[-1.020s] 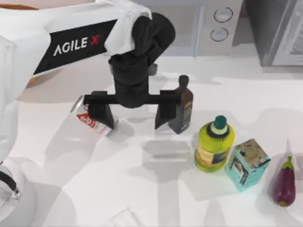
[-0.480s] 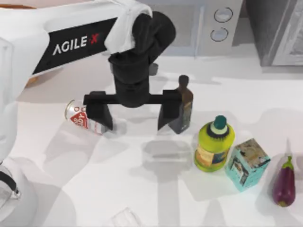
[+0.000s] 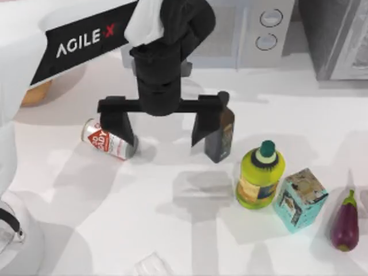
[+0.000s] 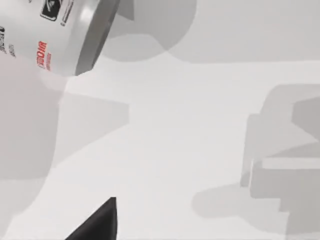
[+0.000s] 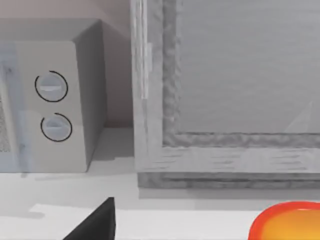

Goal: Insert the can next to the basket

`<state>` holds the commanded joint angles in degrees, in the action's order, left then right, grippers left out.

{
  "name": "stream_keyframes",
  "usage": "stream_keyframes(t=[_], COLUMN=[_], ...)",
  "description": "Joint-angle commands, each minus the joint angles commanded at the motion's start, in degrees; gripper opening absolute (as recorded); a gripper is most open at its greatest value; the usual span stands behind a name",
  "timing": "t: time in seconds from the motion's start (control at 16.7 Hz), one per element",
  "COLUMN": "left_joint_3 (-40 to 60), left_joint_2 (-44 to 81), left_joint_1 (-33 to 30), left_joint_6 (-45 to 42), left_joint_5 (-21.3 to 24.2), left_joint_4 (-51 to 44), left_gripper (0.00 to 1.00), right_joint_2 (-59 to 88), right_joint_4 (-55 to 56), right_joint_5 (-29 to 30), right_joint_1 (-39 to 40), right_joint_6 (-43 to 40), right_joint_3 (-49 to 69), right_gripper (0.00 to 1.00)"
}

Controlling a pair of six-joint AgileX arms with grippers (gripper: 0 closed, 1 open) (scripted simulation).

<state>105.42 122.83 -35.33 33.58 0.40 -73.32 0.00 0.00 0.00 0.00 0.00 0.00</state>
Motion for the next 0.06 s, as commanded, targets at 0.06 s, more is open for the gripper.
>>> stream_keyframes(t=[0.06], left_joint_3=[0.36], left_joint_2=[-0.15], left_joint_1=[0.03], left_joint_6=[-0.01], left_joint_5=[-0.27], left_joint_4=[-0.04], left_gripper=[1.0], right_joint_2=[0.0], right_joint_4=[0.0], right_joint_5=[0.0], right_joint_1=[0.0], right_joint_6=[0.0], right_joint_3=[0.0], right_gripper=[1.0])
